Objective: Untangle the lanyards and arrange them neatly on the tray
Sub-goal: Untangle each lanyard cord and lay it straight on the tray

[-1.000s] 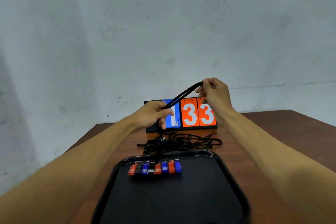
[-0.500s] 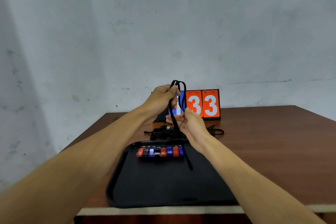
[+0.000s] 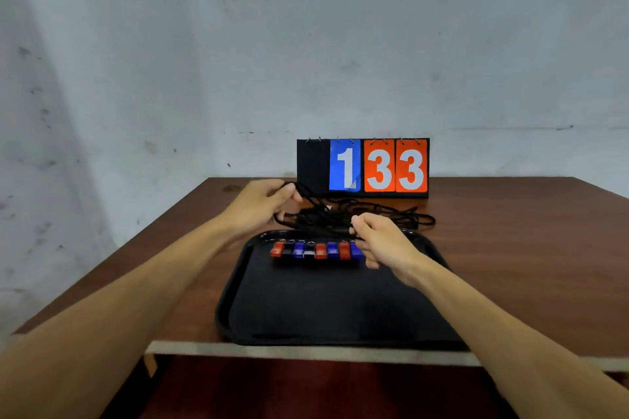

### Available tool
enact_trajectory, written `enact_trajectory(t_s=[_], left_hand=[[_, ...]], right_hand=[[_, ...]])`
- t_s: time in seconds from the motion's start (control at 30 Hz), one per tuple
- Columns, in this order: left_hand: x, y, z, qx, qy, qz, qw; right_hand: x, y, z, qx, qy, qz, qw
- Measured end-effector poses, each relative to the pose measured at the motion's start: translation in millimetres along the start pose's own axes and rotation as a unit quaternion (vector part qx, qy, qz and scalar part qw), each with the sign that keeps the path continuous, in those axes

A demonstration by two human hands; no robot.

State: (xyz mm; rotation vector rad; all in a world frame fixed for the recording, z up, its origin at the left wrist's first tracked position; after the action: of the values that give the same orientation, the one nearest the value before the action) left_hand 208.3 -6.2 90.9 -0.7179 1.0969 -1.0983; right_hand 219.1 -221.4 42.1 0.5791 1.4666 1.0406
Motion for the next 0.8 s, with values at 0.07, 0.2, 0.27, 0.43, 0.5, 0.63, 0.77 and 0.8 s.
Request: enact_trajectory(t_s=[0.07,0.2,0.27,0.43,0.5,0.63,0.77,0.8], left_hand=[[-2,15,-5,-0.003,0.004,0.02,1.0],[-1,45,-17,-0.015,0.021,0.04,0.999],[2,59,-24,-0.021,0.031,0.044,0.998],[1,79,-38,0.014,0.018,0.048,0.999],[-1,81,-40,0.032,0.006,0.034,0.999],[-2,79,-40,0.034,0.001,0.015,0.999],[-2,85,-46,-0.005,-0.009,-0.035,0.999],[-2,87,-47,-0.007,-0.019,-0.034,0.999]], right_hand=[[-2,-6,1,-0.014,-0.033,-0.039,0.999],[0,-21,2,-0.061,-0.06,-0.122,0.989],[3,-30,0,-0.074,-0.038,-0.116,0.99],[5,-50,-3,-0.061,-0.02,-0.056,0.996],[4,-55,-1,-0.052,-0.018,-0.035,0.998],[5,-55,1,-0.047,-0.019,-0.055,0.997],[5,-54,-1,-0.048,-0.034,-0.085,0.995],[5,-53,0,-0.049,-0.039,-0.093,0.994]])
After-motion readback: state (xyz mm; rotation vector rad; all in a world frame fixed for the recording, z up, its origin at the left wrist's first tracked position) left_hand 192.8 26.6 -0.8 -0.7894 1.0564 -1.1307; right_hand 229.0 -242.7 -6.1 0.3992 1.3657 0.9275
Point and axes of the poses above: each hand's wrist, its own z-axis towards the middle knuckle, its own x-axis out of the palm, y = z × x, the point moved 1 cm from there along z, towards the middle knuckle, and after that the axes turned 11 degrees about -z, right-handed, at the moved point
